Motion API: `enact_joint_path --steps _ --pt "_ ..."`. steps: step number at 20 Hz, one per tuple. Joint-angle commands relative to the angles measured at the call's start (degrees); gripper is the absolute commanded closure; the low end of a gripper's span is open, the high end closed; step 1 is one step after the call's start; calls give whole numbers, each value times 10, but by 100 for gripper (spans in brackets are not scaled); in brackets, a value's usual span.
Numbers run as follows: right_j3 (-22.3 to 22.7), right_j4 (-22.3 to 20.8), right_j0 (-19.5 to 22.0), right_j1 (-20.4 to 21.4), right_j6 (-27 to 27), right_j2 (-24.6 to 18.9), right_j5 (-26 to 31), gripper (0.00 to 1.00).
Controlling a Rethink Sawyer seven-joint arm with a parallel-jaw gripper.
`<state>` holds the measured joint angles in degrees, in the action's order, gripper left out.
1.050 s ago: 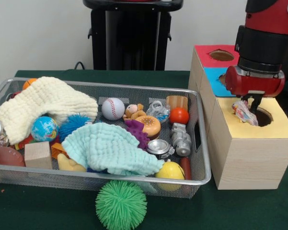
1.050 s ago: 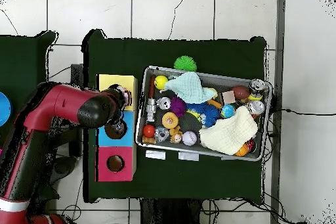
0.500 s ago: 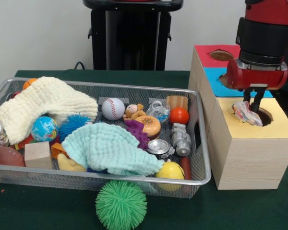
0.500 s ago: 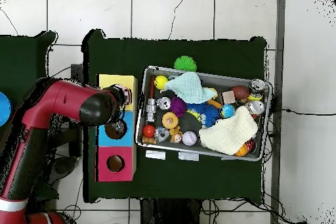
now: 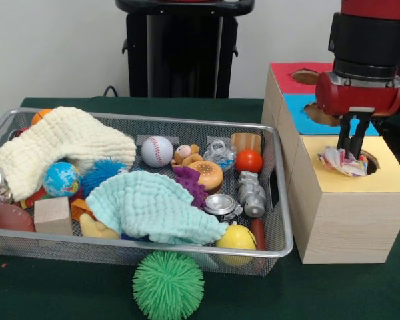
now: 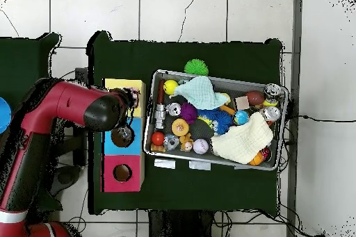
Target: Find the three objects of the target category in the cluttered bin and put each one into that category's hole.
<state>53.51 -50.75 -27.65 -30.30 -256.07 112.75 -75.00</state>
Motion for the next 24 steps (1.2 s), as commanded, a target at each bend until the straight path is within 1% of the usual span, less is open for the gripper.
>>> enact_joint_path --steps 1,5,6,7,10,13,15,16,17,19,21,24 --pt "-45 27 28 7 -208 29 -67 100" --pt "-42 27 34 2 -208 54 -76 100" --pt "-43 27 36 -2 -205 68 -73 100" --pt "-43 28 35 -2 -204 67 -72 0" --pt "-47 28 30 2 -202 54 -57 0" --pt "-46 29 29 1 -203 52 -57 0" --pt "-35 26 33 -6 -206 67 -67 0" --pt "-24 24 31 -5 -212 55 -79 0" --pt "-20 23 30 -6 -214 53 -82 0" --pt "-12 21 31 -8 -216 63 -89 0" --pt "-14 22 33 -7 -215 74 -85 0" --pt "-19 24 32 -6 -214 74 -85 0"
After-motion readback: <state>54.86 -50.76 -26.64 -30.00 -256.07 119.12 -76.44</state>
